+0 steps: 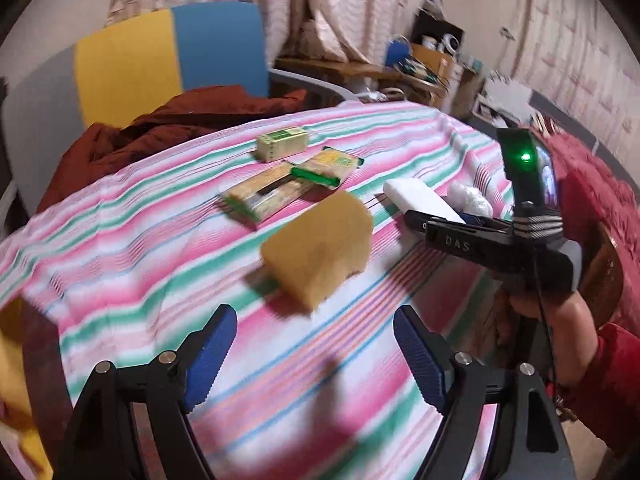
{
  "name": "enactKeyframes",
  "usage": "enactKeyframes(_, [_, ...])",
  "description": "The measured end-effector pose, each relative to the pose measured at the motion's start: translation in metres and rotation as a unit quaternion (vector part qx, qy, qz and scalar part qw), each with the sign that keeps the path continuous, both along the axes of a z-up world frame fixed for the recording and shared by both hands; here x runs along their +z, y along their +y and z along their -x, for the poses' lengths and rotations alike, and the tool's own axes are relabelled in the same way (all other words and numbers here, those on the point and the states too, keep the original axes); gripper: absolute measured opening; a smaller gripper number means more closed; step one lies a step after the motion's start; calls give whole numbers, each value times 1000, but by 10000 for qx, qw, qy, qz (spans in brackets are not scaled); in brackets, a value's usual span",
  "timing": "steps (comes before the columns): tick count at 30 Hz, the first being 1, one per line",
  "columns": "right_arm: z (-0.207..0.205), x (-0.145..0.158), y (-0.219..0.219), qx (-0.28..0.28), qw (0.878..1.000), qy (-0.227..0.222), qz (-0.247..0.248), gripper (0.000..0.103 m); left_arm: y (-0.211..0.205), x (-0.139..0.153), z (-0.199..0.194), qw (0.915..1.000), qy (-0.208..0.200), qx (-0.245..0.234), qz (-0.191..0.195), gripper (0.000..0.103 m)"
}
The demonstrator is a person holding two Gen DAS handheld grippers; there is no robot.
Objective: Organize objects
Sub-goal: 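Grasp the white foam block with the right gripper, then grasp a yellow sponge with the left gripper while the right holds the foam block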
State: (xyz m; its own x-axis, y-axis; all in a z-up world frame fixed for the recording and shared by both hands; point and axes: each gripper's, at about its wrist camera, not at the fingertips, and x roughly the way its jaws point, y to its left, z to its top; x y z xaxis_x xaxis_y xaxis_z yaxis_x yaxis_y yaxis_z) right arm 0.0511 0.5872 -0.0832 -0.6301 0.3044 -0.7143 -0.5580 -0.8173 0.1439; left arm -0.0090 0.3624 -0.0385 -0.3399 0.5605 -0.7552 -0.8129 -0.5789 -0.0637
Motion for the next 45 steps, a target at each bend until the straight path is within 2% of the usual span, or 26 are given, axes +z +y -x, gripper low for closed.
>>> enactKeyframes(2, [3, -1, 0, -1, 10000, 2, 1, 58, 12, 2, 6, 9998, 133, -140, 88, 82])
enactKeyframes(5, [5, -2, 0, -2, 10000, 18, -16, 58, 32, 2, 11, 9971, 564, -408, 320, 82])
enactKeyframes(9, [5, -4, 3, -7, 9999, 96, 33, 58, 53, -9, 14, 9878, 1010, -921, 741, 82])
enactKeyframes(11, [5, -4, 3, -10, 9999, 130, 47, 58, 57, -13, 16, 9886, 866, -1017, 696, 82])
enactKeyframes(13, [5, -5, 3, -12, 9999, 147, 49, 58, 56, -16, 18, 9916, 579, -1033, 520, 82])
enactKeyframes(15, [6, -6, 3, -17, 9999, 147, 36, 58, 52, -15, 17, 9948, 466, -878, 232, 80])
enactKeyframes(17, [7, -6, 3, -21, 9999, 138, 12, 58, 49, -14, 16, 9964, 364, -766, -25, 71])
enactKeyframes(20, [6, -6, 3, -22, 9999, 164, 24, 58, 42, -14, 11, 9970, 341, -624, -302, 66])
enactKeyframes(22, [6, -6, 3, -24, 9998, 176, 28, 58, 42, -17, 10, 9969, 449, -590, -248, 66])
enactKeyframes(25, [6, -7, 3, -26, 9999, 163, 10, 58, 47, -23, 8, 9952, 820, -536, 91, 66])
enactKeyframes(28, [6, -7, 3, -26, 9999, 165, 6, 58, 47, -27, 8, 9947, 866, -531, 126, 66])
enactKeyframes(32, [5, -7, 3, -31, 9999, 156, -22, 58, 50, -28, 6, 9947, 881, -496, 157, 58])
enactKeyframes(45, [-2, -1, 0, -123, 9993, 302, -188, 57, 19, -31, 10, 9978, 581, -29, -317, 51])
